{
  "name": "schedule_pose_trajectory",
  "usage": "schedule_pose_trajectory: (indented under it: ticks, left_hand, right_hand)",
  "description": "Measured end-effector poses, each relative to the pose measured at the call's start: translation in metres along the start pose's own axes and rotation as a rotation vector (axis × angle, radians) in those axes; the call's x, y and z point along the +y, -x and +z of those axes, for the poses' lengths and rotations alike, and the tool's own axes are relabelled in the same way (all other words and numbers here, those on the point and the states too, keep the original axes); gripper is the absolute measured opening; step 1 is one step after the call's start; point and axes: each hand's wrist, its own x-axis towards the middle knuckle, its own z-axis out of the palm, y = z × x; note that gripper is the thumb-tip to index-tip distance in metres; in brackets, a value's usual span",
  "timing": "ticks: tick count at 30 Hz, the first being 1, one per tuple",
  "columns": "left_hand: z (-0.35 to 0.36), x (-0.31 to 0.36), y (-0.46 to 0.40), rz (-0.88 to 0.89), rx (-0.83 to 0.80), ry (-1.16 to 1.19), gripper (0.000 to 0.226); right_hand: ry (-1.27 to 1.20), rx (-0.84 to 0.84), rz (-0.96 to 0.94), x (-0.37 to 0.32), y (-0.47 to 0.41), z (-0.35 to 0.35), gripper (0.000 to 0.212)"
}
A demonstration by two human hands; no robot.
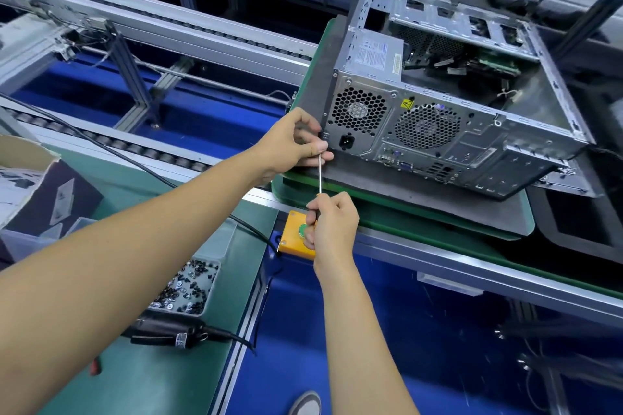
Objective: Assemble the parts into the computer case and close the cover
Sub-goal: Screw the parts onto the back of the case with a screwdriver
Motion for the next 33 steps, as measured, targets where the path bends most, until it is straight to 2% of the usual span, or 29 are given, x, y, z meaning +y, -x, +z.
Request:
schedule_pose_trajectory:
  ticks: [2, 6, 11, 16, 21, 27, 33]
  left_hand:
    - [0.001, -0.002, 0.0, -0.033, 0.005, 0.08, 0.026]
    - [0.003, -0.003, 0.001, -0.059, -0.048, 0.074, 0.026]
    - [0.01, 0.002, 0.004, -0.17, -0.045, 0.125, 0.036]
    - [0.028, 0.006, 0.006, -0.234, 0.086, 0.153, 0.039]
    - [0.066, -0.002, 0.009, -0.281, 0.218, 0.179, 0.035]
    - [0.099, -0.012, 0.011, -0.228, 0.372, 0.11, 0.021]
    - [0.105, -0.016, 0.018, -0.177, 0.371, -0.028, 0.016]
  right_hand:
    - [-0.008, 0.001, 0.007, -0.001, 0.0, -0.002, 0.019]
    - [0.006, 0.001, 0.016, -0.001, 0.002, -0.01, 0.024]
    - [0.047, 0.031, -0.007, 0.0, 0.001, -0.017, 0.023]
    - [-0.016, 0.057, -0.005, -0.001, -0.001, -0.018, 0.018]
    - [-0.058, 0.157, -0.041, 0.005, 0.003, -0.019, 0.015]
    - [-0.012, 0.244, -0.065, 0.002, -0.002, -0.028, 0.008]
    - [0.008, 0.253, -0.07, 0.001, -0.008, -0.035, 0.013]
